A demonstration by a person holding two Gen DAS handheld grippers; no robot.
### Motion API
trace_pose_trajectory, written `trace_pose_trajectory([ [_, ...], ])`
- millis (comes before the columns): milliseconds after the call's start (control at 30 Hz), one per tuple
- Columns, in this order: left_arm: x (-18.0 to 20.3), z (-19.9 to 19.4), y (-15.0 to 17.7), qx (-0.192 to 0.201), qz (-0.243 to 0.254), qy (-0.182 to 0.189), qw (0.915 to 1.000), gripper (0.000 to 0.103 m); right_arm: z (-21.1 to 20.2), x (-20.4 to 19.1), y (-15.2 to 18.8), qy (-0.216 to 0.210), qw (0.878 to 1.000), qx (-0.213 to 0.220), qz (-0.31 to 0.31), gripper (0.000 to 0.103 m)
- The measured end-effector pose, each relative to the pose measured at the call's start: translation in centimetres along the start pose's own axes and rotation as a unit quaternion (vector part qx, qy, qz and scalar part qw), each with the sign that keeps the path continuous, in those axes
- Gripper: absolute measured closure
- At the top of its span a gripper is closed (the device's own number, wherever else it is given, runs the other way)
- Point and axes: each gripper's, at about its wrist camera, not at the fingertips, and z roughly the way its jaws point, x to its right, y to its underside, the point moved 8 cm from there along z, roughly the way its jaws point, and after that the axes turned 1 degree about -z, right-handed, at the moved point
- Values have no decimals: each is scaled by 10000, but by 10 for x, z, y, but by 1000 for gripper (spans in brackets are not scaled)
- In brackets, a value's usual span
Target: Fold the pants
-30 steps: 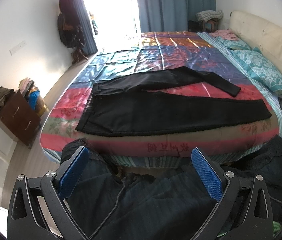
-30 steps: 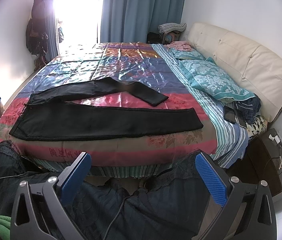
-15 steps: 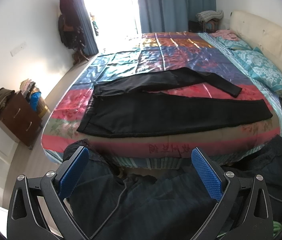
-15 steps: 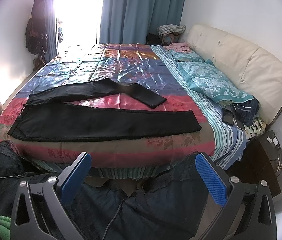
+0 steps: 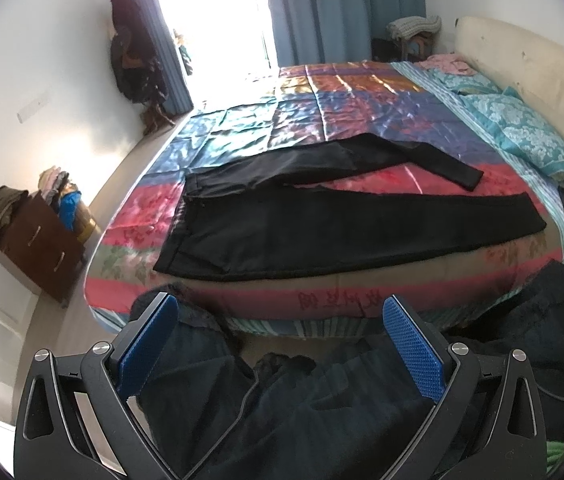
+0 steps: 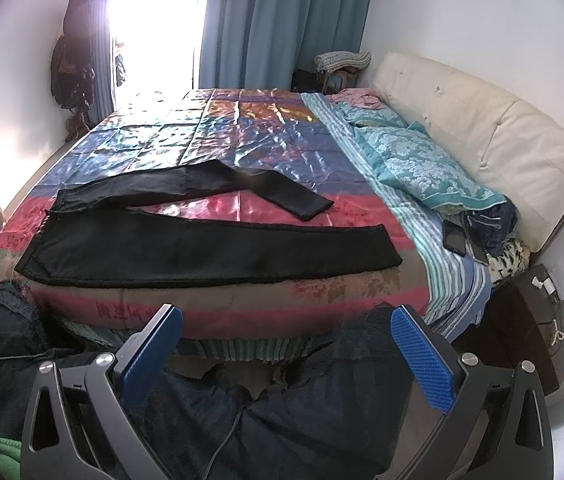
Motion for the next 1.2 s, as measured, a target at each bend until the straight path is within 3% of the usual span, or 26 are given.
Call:
trace_pose_trajectory([
  [233,-5,6,-7,-27,-31,21,10000,0,-2,-8,-10,-15,10000,95,-8,0],
  [333,-7,9,-10,-35,-164,188,9997,0,-8,-14,-20,-208,9992,332,-111,0],
  [533,-18,38,-36,-40,-503,106,9987,0,-4,-24,-63,-633,9931,984,-69,0],
  [600,-20,50,-48,-12,-572,19,9984,0,-3,-17,-81,-907,9846,1457,327,0],
  [700,-20,76,-70,30,-654,-66,9978,0,10,-9,-106,-1806,9537,2205,963,0],
  [767,-14,102,-90,59,-667,-17,9978,0,54,-21,-112,-2352,9503,1772,1011,0],
  [800,-10,110,-95,56,-658,-14,9978,0,96,-33,-106,-2505,9586,1004,910,0],
  [867,1,141,-109,-47,-583,42,9983,0,149,-44,-89,-2513,9633,304,888,0],
  [967,16,181,-119,-364,-494,186,9979,0,189,-47,-75,-2177,9732,343,662,0],
  [1067,25,214,-127,-591,-497,240,9967,0,224,-53,-78,-2273,9726,443,184,0],
  [1133,29,229,-131,-667,-439,147,9967,0,274,-43,-73,-1891,9817,-54,-237,0],
  [1200,33,239,-135,-675,-328,32,9972,1,328,-13,-76,-1381,9886,-544,-271,0],
])
